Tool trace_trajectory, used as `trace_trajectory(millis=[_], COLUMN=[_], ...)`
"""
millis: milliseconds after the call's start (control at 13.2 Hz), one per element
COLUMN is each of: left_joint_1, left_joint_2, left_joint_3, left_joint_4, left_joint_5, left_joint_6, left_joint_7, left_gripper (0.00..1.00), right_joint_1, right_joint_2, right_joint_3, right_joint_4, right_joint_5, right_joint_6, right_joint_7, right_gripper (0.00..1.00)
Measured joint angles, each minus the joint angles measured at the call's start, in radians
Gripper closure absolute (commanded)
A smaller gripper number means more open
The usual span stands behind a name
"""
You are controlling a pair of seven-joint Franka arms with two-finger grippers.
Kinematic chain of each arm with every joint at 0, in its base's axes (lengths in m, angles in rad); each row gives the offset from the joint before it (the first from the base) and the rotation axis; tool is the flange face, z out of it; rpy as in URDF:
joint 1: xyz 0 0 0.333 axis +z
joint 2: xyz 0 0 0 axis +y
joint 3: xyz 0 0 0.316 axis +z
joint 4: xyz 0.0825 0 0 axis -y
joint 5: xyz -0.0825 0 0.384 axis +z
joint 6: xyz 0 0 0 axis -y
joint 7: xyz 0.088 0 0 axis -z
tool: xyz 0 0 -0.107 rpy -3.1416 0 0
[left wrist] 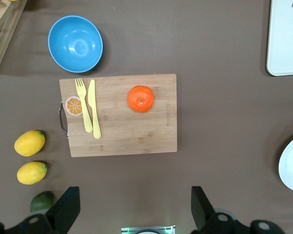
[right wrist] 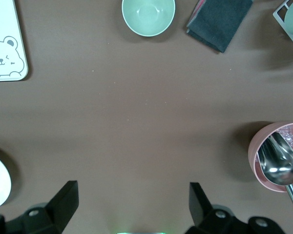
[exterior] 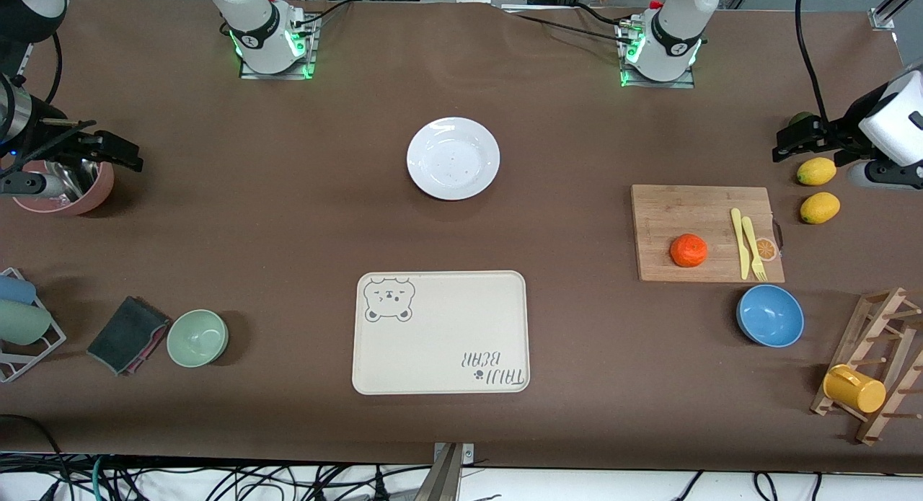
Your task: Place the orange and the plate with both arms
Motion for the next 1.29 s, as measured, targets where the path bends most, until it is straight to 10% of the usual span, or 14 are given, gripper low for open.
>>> trace_trajectory(millis=[1287], left_joint_1=[0.000], left_joint_2=[0.020], left_joint_3=[0.000], left_joint_4=[0.020], left_joint_5=[0.000], left_joint_6=[0.000], left_joint_7=[0.000], left_gripper=[0.00], right_joint_1=[0.021], right_joint_2=[0.003], right_joint_3=[0.008], right_joint_4=[0.022], right_joint_5=[0.000], right_joint_6=[0.016], right_joint_7=[0.000], right_gripper=[0.00])
